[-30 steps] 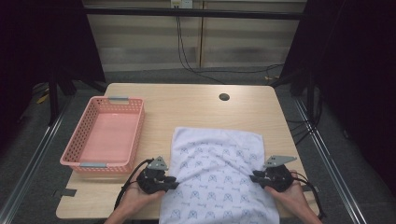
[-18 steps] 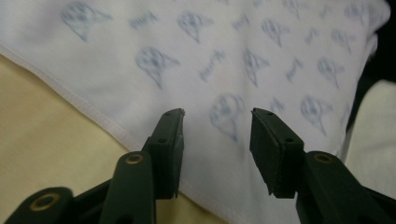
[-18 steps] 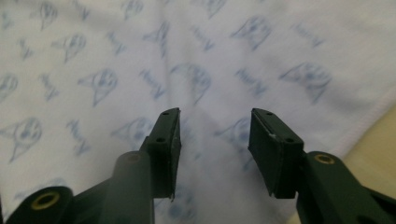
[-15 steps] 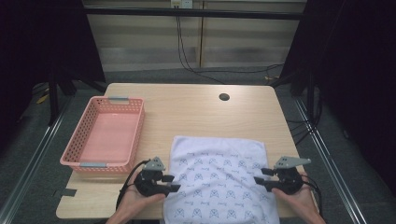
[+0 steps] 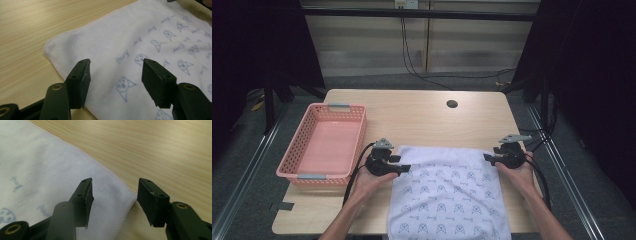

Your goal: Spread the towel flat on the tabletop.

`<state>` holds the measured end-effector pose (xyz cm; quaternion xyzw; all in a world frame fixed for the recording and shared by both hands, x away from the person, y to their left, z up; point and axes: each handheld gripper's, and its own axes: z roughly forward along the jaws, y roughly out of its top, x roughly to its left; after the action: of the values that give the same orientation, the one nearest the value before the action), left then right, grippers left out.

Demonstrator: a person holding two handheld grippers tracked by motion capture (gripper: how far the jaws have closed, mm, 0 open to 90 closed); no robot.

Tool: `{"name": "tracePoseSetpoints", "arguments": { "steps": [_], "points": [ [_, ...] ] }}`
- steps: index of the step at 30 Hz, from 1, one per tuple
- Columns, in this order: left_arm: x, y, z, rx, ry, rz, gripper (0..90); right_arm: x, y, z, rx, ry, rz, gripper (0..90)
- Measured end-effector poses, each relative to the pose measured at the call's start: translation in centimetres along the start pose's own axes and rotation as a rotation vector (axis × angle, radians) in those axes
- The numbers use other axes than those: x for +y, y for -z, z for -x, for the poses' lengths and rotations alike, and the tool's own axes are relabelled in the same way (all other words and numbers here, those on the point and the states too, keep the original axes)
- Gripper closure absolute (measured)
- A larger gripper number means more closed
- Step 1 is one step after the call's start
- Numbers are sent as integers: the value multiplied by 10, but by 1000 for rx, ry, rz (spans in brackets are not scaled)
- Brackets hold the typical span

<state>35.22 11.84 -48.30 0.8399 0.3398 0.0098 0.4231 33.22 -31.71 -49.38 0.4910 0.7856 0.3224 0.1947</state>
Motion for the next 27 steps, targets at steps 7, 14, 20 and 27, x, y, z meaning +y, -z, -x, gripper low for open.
{"name": "tracePoseSetpoints", "arguments": {
  "steps": [7, 14, 20, 27],
  "points": [
    [8, -14, -18, 19, 13, -1, 398, -3, -9, 4, -3, 17, -20, 502],
    [9, -16, -20, 38, 6, 7, 390, -3, -7, 1, 82, -10, -19, 814],
    [15, -23, -31, 60, 29, 18, 401, 0, 1, 5, 99, -39, 28, 853],
    [12, -30, -28, 73, 1, -23, 405, -1, 3, 4, 99, -32, 37, 853]
  ]
}}
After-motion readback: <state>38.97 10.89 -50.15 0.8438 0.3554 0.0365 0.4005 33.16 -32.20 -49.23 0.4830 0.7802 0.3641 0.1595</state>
